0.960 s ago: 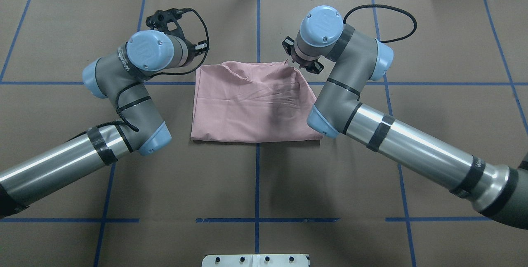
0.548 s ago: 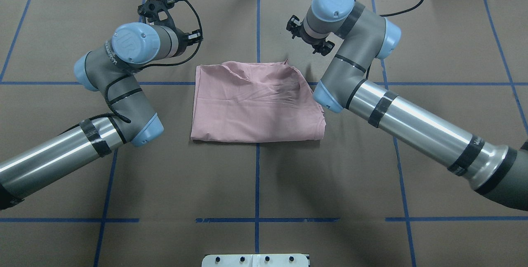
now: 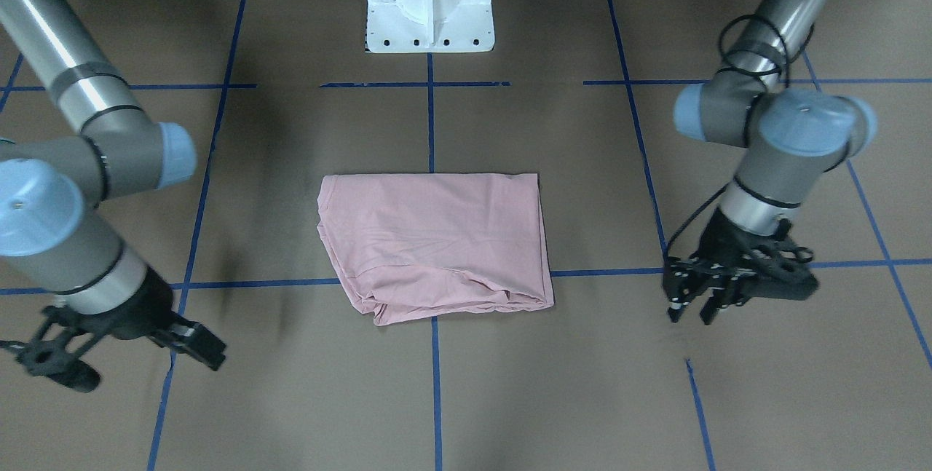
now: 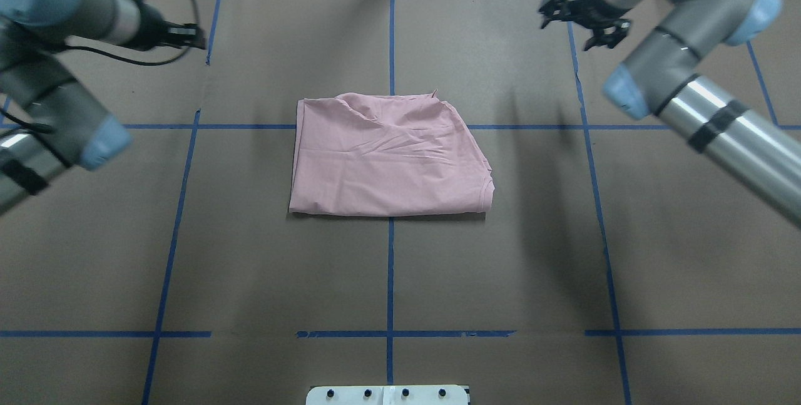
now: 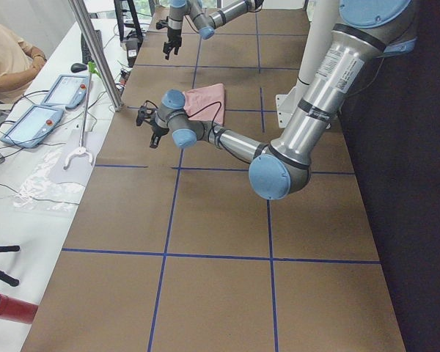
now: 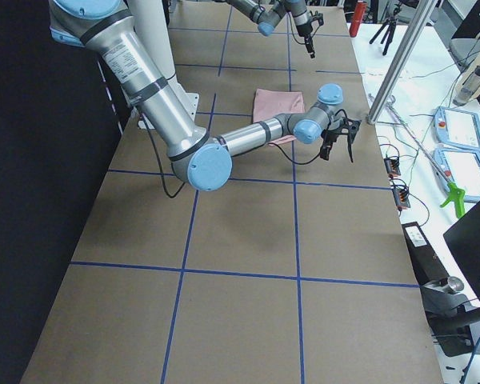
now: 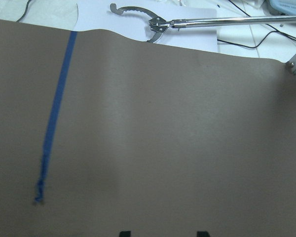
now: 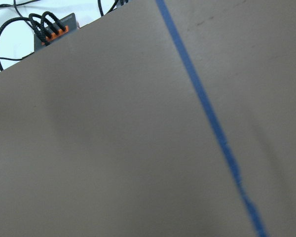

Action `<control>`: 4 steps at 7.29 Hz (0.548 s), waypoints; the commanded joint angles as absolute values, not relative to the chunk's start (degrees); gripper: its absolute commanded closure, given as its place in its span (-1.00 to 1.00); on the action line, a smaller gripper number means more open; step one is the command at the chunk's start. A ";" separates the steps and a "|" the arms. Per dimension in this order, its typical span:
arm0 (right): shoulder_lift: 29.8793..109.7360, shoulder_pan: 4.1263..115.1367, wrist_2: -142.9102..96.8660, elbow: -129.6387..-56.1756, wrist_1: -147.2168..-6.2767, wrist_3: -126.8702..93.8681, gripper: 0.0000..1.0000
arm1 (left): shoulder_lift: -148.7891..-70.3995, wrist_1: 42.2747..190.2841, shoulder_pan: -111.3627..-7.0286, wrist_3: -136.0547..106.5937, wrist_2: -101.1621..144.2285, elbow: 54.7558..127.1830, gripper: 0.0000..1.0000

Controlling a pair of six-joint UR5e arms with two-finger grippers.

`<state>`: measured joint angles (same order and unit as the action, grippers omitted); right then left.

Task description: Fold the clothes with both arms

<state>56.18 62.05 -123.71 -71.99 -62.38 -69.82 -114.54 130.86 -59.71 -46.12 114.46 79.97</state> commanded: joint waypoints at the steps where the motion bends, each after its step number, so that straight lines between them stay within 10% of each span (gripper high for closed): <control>1: 64.92 76.13 -135.12 -73.04 -62.75 -48.18 -1.00 | -103.06 130.87 -74.28 -20.69 127.22 82.26 -0.10; 4: 71.62 87.51 -137.55 -74.52 -74.30 -19.69 -1.00 | -100.20 114.70 -93.39 1.70 138.60 84.26 -0.10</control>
<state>69.34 83.18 -136.75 -73.76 -68.78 -31.40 -100.95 123.38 -87.27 -6.27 136.23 82.50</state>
